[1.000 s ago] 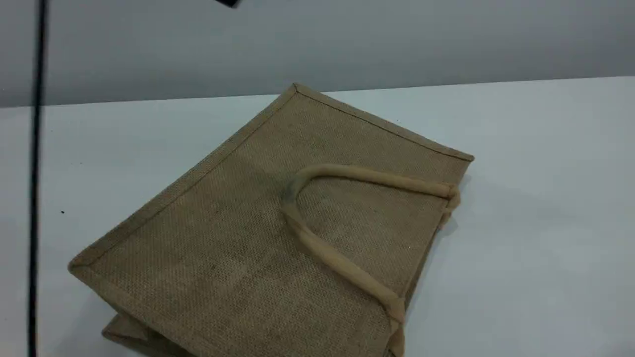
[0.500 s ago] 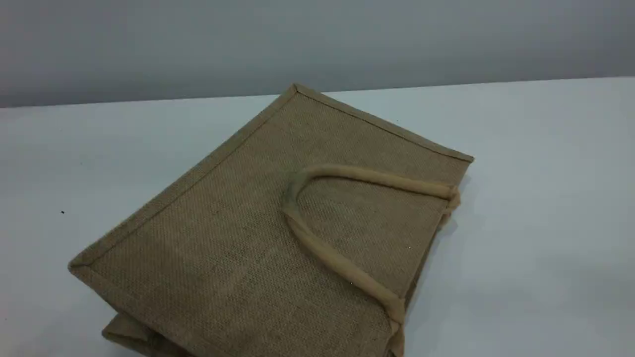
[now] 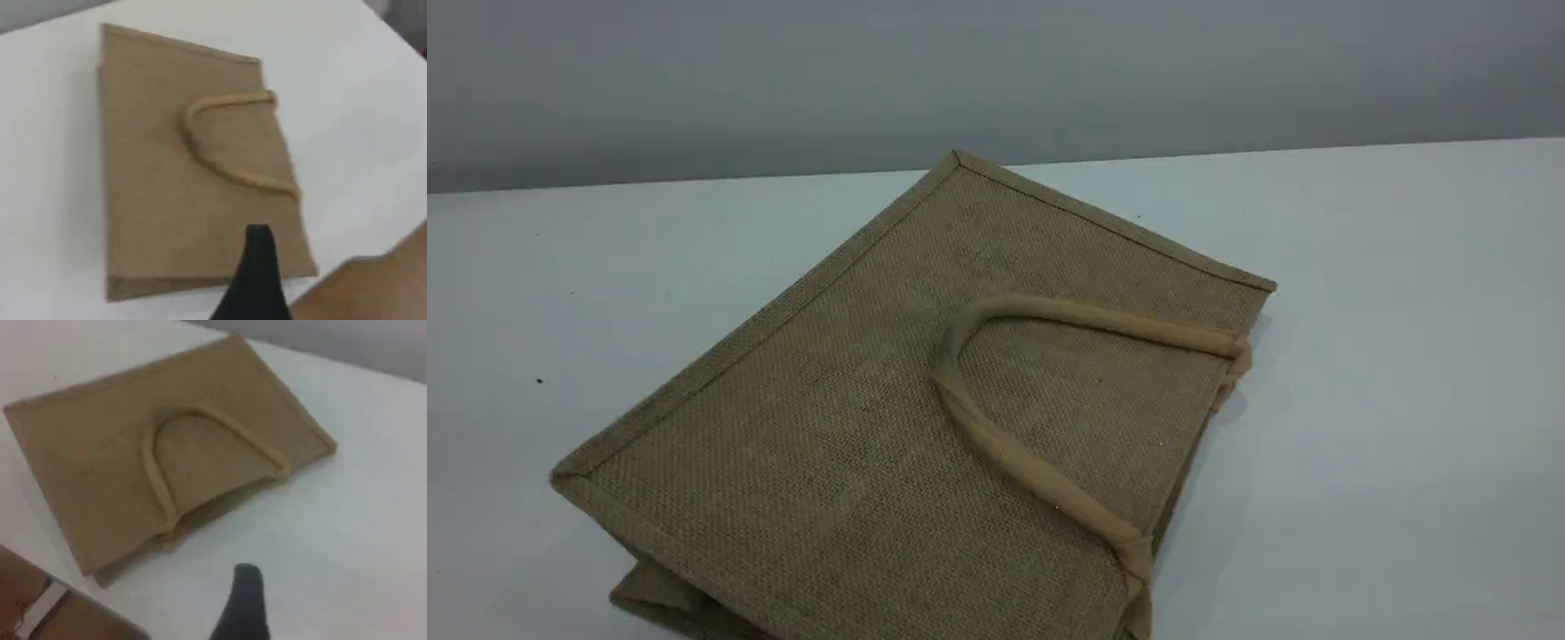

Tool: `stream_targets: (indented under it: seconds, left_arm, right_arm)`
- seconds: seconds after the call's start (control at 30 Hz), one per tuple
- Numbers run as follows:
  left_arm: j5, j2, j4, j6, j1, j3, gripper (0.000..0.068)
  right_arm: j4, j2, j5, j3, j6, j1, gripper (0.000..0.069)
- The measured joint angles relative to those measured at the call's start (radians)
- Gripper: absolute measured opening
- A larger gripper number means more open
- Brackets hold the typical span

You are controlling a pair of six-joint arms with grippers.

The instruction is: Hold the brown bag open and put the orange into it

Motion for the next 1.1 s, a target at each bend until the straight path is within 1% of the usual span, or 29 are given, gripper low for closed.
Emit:
stream_targets:
  seconds: [0.07, 0.17, 0.3, 0.47, 0.73, 0.83, 0.9, 0.97, 1.1]
  left_arm:
    - [0.000, -0.090, 0.040, -0.028, 0.000, 0.039, 0.0556]
    - [0.000, -0.207, 0.086, -0.036, 0.001, 0.104, 0.0556]
    - [0.000, -0.338, 0.161, -0.076, 0.001, 0.199, 0.0556]
    - [-0.012, -0.439, 0.211, -0.077, 0.001, 0.313, 0.0556]
    - [-0.060, -0.457, 0.214, -0.064, 0.001, 0.428, 0.0556]
    - [-0.039, -0.457, 0.214, -0.064, 0.001, 0.447, 0.0556]
    - [-0.038, -0.457, 0.214, -0.058, 0.001, 0.447, 0.0556]
    - [-0.040, -0.457, 0.214, -0.058, 0.001, 0.447, 0.0556]
    - [-0.040, -0.457, 0.214, -0.058, 0.001, 0.446, 0.0556]
  right_arm:
    - [0.000, 0.000, -0.008, 0.003, 0.000, 0.000, 0.0566]
    - [0.000, 0.001, -0.009, 0.003, 0.000, 0.000, 0.0566]
    - [0.000, 0.002, -0.011, 0.004, 0.001, 0.000, 0.0566]
    - [0.000, 0.002, -0.011, 0.004, 0.001, 0.000, 0.0566]
    - [0.000, 0.002, -0.012, 0.004, 0.002, 0.000, 0.0566]
    - [0.000, 0.002, -0.011, 0.004, 0.002, -0.003, 0.0566]
    - [0.000, 0.002, -0.011, 0.004, 0.002, -0.023, 0.0566]
    - [0.000, 0.002, -0.012, 0.004, 0.002, -0.062, 0.0566]
    - [0.000, 0.002, -0.012, 0.004, 0.002, -0.192, 0.0566]
